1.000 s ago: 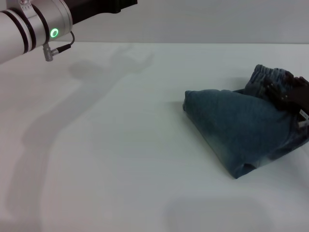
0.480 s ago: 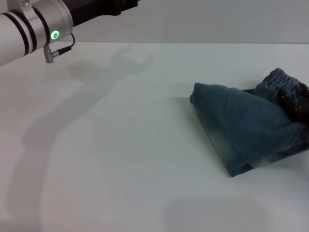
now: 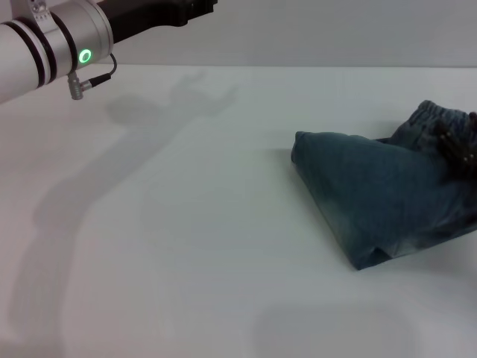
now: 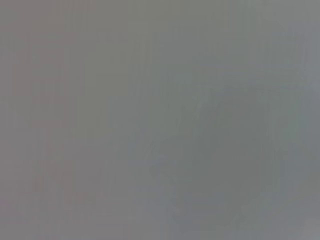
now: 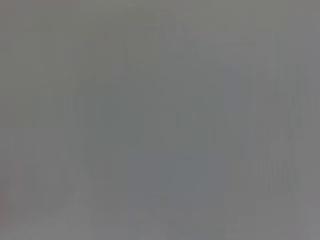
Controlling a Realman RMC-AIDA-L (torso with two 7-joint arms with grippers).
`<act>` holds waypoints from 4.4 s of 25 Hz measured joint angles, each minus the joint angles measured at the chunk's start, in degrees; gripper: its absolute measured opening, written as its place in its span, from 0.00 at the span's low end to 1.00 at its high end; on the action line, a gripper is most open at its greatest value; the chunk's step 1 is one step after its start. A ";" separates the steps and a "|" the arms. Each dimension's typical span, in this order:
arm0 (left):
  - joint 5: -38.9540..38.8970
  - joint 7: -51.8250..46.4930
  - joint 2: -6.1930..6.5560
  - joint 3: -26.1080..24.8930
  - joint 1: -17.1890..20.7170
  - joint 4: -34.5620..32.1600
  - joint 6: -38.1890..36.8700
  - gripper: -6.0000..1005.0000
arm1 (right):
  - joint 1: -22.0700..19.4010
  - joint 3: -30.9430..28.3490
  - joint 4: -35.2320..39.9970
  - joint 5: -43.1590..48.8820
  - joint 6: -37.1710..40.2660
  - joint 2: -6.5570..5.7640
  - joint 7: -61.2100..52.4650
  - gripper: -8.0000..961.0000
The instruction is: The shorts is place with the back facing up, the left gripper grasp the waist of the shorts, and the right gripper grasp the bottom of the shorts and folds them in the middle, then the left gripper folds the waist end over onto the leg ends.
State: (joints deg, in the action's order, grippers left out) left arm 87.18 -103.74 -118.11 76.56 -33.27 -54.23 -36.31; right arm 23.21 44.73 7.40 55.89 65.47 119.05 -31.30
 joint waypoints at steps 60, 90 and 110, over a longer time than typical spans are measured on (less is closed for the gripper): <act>-0.09 -0.41 0.08 -0.54 0.57 -0.80 -0.36 0.81 | -2.83 0.13 -2.59 15.75 7.14 -0.22 2.73 0.60; -0.08 -0.26 0.17 -0.73 0.75 -1.06 -0.87 0.81 | 6.43 0.82 -7.54 15.64 3.71 0.30 2.73 0.60; 0.07 0.42 0.07 -3.07 0.72 -0.50 -0.47 0.81 | -4.31 -0.73 -3.01 18.19 21.40 -0.09 3.14 0.60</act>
State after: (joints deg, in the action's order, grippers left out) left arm 87.25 -103.32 -118.04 73.49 -32.56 -54.73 -36.78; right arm 18.89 44.00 4.39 74.08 86.87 118.96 -28.16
